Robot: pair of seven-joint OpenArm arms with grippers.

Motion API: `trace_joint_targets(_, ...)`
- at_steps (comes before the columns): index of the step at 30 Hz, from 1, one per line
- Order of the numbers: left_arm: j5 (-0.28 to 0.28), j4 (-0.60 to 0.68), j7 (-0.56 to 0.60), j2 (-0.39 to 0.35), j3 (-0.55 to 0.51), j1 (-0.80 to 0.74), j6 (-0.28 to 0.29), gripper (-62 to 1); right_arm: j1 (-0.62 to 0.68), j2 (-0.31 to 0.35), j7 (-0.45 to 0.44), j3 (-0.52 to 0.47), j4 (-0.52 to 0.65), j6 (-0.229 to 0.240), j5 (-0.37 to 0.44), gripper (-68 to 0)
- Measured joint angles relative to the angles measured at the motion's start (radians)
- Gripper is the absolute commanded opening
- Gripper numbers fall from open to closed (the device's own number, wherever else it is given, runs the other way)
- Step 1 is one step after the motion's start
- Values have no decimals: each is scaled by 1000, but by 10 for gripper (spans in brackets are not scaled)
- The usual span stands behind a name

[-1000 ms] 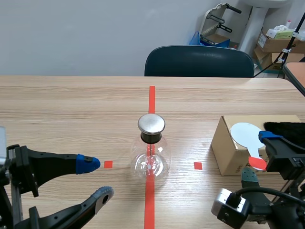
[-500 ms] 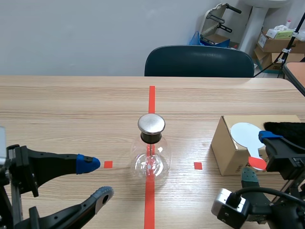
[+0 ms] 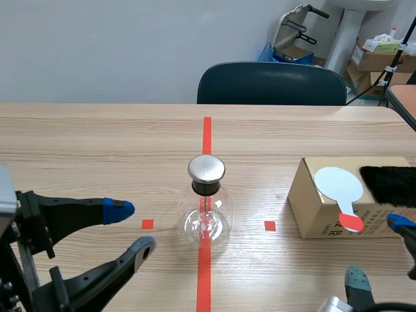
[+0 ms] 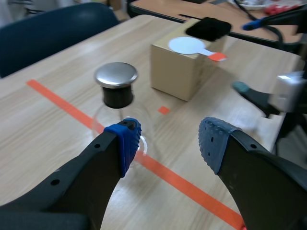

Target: Do the electroscope experiment

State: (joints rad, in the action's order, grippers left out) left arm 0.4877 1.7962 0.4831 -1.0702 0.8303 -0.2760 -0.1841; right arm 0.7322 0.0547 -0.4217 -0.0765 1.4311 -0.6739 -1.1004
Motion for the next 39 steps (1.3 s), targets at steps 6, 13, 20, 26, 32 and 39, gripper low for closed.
trace_joint_targets(6,0,0,1,94,-204,-118,-41,-313,111,130,4,0,192,222,323,-35)
trace_joint_targets(13,-1,0,0,255,-441,-237,-40,-312,133,300,31,0,414,439,715,-35)
trace_joint_targets(20,-45,0,-2,422,-602,-278,-33,-273,131,388,29,-12,501,640,887,-34)
trace_joint_targets(26,-188,0,-88,550,-674,-278,-29,-186,131,412,12,-108,502,928,980,-28)
trace_joint_targets(32,-259,0,-91,602,-694,-278,-29,-186,130,436,-55,-187,502,1141,981,-20)
trace_joint_targets(39,-297,0,-153,622,-695,-275,-29,-186,93,442,-61,-228,502,1283,986,-20)
